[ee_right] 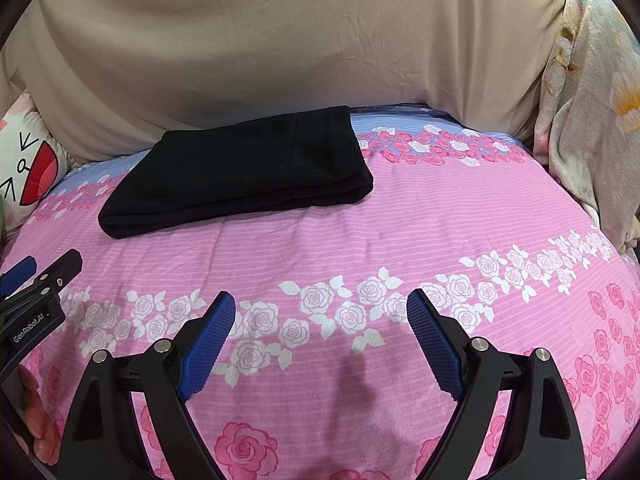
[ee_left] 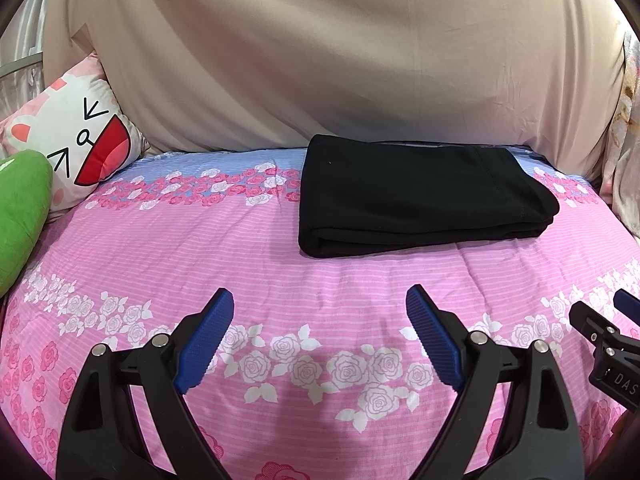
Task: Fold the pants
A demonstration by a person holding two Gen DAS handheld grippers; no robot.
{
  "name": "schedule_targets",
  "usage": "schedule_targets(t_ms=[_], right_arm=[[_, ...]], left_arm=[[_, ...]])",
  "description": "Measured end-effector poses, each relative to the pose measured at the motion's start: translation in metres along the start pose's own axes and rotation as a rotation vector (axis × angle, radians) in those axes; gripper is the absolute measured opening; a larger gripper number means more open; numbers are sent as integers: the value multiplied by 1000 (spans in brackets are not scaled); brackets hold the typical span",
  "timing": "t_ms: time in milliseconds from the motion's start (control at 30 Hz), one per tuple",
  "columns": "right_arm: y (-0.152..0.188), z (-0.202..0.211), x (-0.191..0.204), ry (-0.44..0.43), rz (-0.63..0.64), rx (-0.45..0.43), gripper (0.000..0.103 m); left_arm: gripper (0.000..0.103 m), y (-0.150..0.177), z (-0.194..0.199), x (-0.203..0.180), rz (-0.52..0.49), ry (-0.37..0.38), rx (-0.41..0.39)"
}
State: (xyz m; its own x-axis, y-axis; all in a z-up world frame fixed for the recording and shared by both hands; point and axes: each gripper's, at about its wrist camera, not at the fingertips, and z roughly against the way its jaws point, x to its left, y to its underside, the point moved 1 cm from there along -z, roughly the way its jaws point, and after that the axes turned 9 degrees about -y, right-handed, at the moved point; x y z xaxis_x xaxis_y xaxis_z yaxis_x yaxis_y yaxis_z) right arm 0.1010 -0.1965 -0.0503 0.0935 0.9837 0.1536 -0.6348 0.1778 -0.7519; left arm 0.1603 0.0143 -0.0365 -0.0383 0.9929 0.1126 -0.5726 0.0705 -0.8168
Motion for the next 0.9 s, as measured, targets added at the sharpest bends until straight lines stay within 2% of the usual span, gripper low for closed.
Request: schedule_targets(t_ms=[267, 333, 900], right_arm=[[0, 0, 0, 0, 0, 1, 86], [0, 0, 1, 1, 0, 0, 86], [0, 0, 1, 1, 0, 2, 86]], left_arm=[[87, 0, 1, 0, -3, -1, -2], [93, 0, 1, 0, -4, -5, -4], [93, 1, 3, -3, -20, -11, -12]])
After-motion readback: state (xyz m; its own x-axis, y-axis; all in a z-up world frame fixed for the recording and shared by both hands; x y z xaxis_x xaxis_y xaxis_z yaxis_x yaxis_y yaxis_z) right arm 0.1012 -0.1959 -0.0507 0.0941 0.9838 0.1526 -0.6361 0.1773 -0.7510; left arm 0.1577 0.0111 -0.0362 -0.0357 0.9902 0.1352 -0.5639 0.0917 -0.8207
